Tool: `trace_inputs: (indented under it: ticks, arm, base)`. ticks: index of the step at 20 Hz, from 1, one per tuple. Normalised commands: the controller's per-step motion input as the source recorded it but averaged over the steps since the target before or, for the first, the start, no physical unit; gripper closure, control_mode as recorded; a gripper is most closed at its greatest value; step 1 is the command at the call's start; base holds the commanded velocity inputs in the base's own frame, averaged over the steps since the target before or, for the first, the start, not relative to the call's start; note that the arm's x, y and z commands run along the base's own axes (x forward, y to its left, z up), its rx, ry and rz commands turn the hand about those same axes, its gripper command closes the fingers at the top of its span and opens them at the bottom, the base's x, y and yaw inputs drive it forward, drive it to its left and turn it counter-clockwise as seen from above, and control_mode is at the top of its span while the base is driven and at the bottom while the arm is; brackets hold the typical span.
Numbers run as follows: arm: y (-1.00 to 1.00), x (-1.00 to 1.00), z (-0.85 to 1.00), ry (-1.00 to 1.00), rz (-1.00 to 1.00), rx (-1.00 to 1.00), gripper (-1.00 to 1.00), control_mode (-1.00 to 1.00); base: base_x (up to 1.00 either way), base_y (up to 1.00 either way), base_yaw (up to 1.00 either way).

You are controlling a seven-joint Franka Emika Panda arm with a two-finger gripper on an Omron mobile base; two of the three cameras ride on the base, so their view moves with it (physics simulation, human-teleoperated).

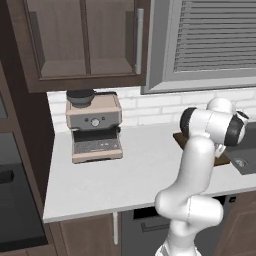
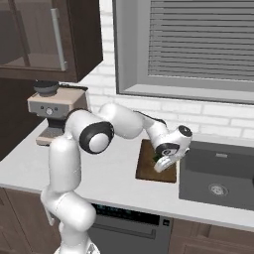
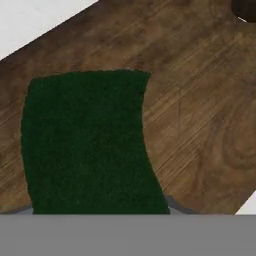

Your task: Pick up the sponge from the counter and clean the cutting board by briefly scrubbing or pressing down on the cutting board. Once finished, release the sponge.

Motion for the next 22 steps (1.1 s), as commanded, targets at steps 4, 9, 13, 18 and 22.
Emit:
trace_inputs:
  ticks: [4,9,13,18,22]
  arm:
    - [1.00,-0.21,0.17,0.02,0.25,-0.12,1.00,-1.00]
    - [1.00,0.08,0.65,0.15,0.20,-0.05,1.00,-1.00]
    - [1.00,0.00,0.76,0.10,0.14,-0.02,1.00,-1.00]
    - [0.97,0.08,0.23,0.15,0.09,0.00,1.00,-1.00]
    - [0.52,0.40,-0.79,0.17,0.00,0.20,1.00,-1.00]
  base:
    - [0.00,0.00,0.00]
    - [0.00,0.00,0.00]
    - [0.00,0.00,0.00]
    - [0.00,0.00,0.00]
    - [0.00,0.00,0.00]
